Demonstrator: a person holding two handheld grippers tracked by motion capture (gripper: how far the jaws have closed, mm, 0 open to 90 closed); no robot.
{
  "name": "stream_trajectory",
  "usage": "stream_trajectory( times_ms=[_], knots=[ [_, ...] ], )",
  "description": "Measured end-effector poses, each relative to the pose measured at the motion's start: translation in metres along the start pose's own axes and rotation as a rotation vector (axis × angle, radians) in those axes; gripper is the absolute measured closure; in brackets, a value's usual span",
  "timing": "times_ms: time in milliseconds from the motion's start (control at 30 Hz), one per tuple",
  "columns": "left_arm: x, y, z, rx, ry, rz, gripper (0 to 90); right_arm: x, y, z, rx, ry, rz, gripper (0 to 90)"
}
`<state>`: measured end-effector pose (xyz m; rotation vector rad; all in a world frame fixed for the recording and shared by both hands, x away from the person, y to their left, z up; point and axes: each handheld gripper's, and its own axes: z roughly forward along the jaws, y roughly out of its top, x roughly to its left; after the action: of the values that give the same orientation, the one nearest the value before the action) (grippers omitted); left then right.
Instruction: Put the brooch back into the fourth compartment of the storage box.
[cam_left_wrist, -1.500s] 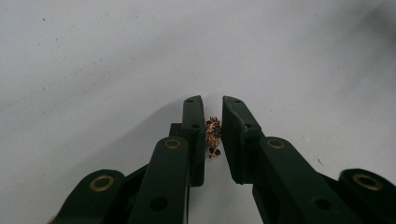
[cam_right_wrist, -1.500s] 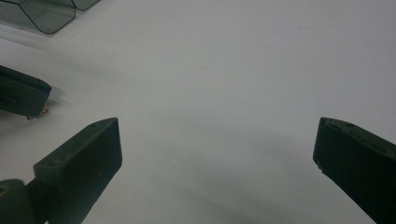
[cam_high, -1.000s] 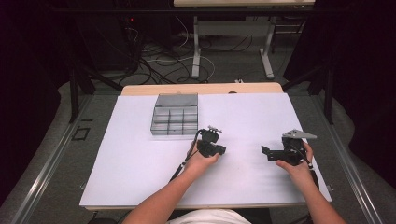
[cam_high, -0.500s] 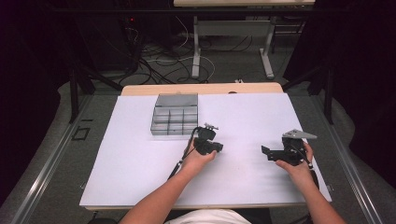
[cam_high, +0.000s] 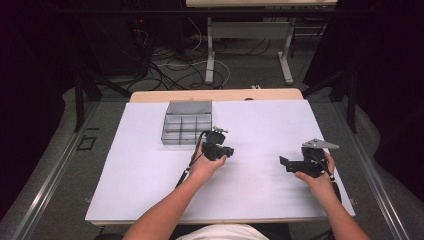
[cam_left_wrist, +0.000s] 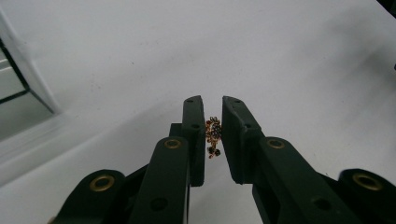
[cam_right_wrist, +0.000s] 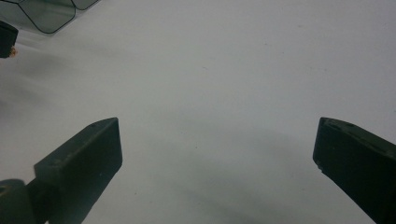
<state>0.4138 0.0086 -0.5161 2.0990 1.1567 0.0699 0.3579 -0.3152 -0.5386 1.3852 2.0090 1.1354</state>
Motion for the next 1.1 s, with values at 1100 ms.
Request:
stream_trajectory(
  times_ms=[1100],
  knots=[
    [0.038,0.023,-0.048,-0.086,0.065,-0.048,79.8,0.0,0.0,0.0,0.0,0.001,0.003,1.0]
  ],
)
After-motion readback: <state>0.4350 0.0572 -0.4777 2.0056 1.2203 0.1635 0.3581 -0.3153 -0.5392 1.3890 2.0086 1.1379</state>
